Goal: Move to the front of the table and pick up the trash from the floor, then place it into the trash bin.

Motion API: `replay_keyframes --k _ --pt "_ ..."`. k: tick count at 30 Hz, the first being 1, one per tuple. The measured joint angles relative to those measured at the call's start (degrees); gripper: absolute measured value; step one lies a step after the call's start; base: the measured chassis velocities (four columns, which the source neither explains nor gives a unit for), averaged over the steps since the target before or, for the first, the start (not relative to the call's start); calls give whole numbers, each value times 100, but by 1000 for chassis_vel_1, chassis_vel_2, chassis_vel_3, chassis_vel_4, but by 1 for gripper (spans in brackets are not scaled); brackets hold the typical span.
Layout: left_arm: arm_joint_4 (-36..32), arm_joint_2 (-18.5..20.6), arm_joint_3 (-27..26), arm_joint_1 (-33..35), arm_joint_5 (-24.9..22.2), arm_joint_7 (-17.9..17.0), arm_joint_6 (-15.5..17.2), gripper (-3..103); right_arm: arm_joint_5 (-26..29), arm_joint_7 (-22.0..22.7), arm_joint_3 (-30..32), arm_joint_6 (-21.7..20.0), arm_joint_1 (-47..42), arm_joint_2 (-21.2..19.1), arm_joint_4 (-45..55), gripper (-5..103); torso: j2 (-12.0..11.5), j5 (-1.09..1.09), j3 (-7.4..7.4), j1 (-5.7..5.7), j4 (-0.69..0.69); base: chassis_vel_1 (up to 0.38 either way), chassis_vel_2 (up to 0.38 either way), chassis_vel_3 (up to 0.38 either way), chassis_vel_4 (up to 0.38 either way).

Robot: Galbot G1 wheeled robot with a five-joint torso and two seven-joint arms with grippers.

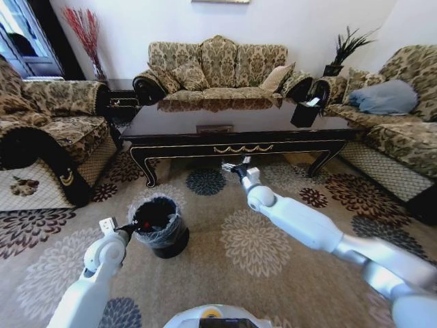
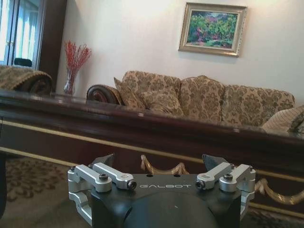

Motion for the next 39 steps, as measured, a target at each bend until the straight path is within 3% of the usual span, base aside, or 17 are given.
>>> replay_keyframes --k 10,28,30,31,35,37,39 --pt "337 -65 51 28 306 168 -132 4 -509 -143 600 119 -883 -7 153 100 0 -2 0 0 0 0 0 0 0" --pt "601 -250 84 86 811 543 -470 2 -695 -197 1181 157 -1433 -159 456 100 0 -3 0 1 1 0 0 0 0" --pt "549 -267 79 150 820 547 -508 12 -714 -205 1267 157 -1533 -213 540 100 0 0 0 1 -1 0 0 0 0" --pt "549 -267 79 150 820 547 -508 12 -714 -205 1267 157 -1533 -213 540 100 0 0 0 1 -1 0 0 0 0" --pt "167 -234 -6 411 782 532 -500 34 -740 -214 1411 157 -1696 -301 712 100 0 -2 0 1 0 0 0 0 0" --pt "30 -211 -42 508 763 495 -472 34 -744 -215 1451 157 -1738 -317 753 100 0 -1 0 1 0 0 0 0 0" --pt "-277 -135 -126 728 709 392 -383 44 -753 -216 1561 153 -1850 -358 839 100 0 -2 0 1 2 0 0 0 0"
